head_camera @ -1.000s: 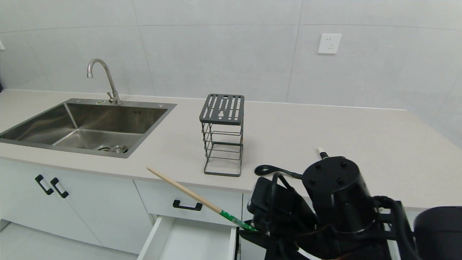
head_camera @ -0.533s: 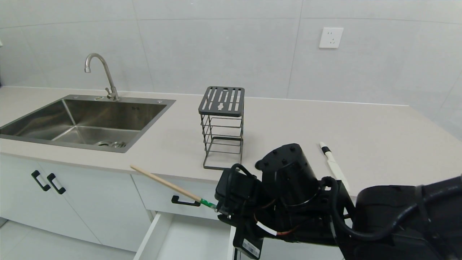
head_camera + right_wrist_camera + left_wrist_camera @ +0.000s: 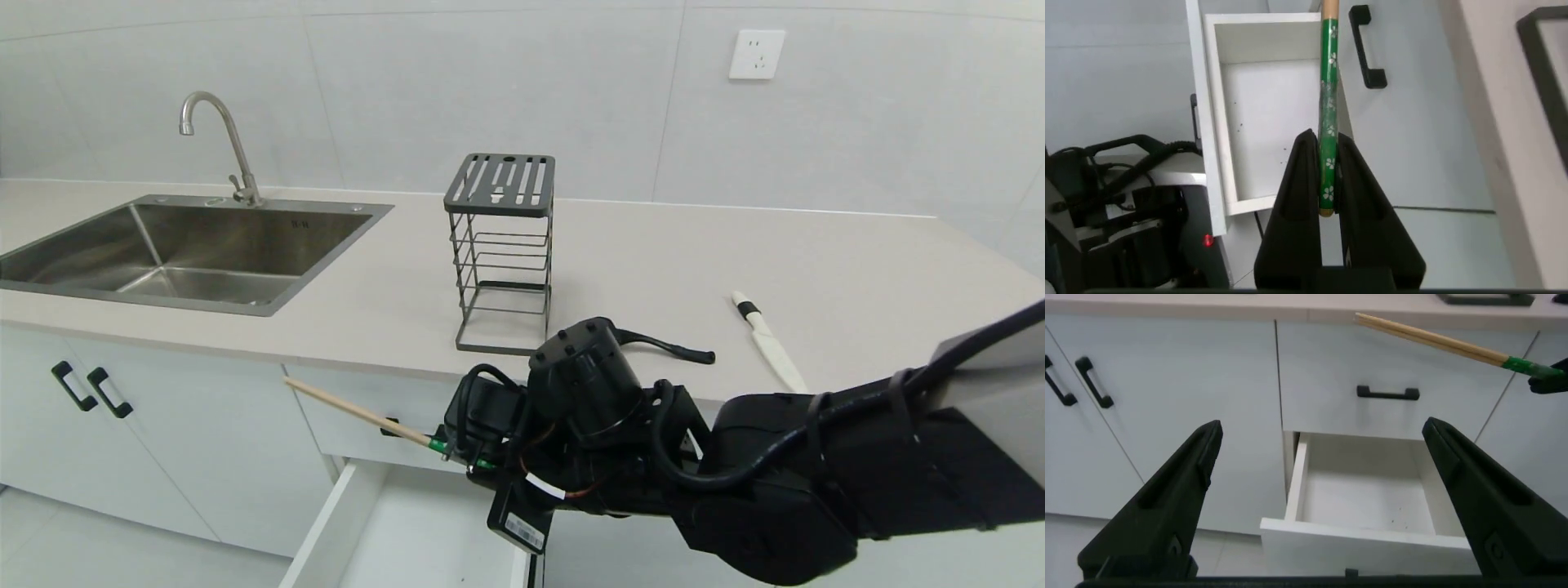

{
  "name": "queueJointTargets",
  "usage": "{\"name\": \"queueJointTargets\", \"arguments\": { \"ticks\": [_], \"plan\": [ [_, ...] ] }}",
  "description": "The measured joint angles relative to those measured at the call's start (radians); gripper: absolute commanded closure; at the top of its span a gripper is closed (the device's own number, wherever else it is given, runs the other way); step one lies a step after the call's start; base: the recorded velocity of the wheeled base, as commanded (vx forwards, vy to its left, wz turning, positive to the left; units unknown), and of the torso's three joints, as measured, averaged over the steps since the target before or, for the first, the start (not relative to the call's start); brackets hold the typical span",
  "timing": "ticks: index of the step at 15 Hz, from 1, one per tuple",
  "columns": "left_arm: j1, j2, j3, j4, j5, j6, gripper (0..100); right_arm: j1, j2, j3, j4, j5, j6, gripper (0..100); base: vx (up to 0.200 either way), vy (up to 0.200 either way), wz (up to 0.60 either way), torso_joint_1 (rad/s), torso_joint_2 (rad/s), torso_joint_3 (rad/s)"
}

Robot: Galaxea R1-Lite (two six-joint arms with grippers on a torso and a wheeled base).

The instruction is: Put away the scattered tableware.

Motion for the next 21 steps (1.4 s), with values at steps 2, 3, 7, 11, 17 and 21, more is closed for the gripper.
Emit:
{"name": "queueJointTargets", "arguments": {
  "ticks": [2,3,7,11,17,21],
  "plan": [
    [0.000,0.000,0.000,0.000,0.000,0.000,0,-0.001,0.016,-0.009,0.004,0.001,-0.016,100,0.000,0.000,0.00,-0.225,0.49,0.251],
    [0.000,0.000,0.000,0.001,0.000,0.000,0,-0.002,0.021,-0.013,0.007,0.001,-0.027,100,0.000,0.000,0.00,-0.232,0.50,0.256],
    [0.000,0.000,0.000,0.000,0.000,0.000,0,-0.004,0.044,-0.036,0.034,0.001,-0.063,100,0.000,0.000,0.00,-0.225,0.49,0.250],
    [0.000,0.000,0.000,0.000,0.000,0.000,0,-0.006,0.063,-0.051,0.035,0.001,-0.065,100,0.000,0.000,0.00,-0.214,0.47,0.242],
    [0.000,0.000,0.000,0.001,0.000,0.000,0,-0.012,0.106,-0.100,0.034,0.001,-0.067,100,0.000,0.000,0.00,-0.194,0.42,0.207],
    [0.000,0.000,0.000,0.000,0.000,0.000,0,-0.019,0.150,-0.141,0.096,0.001,-0.103,100,0.000,0.000,0.00,-0.037,0.11,0.054]
  ]
}}
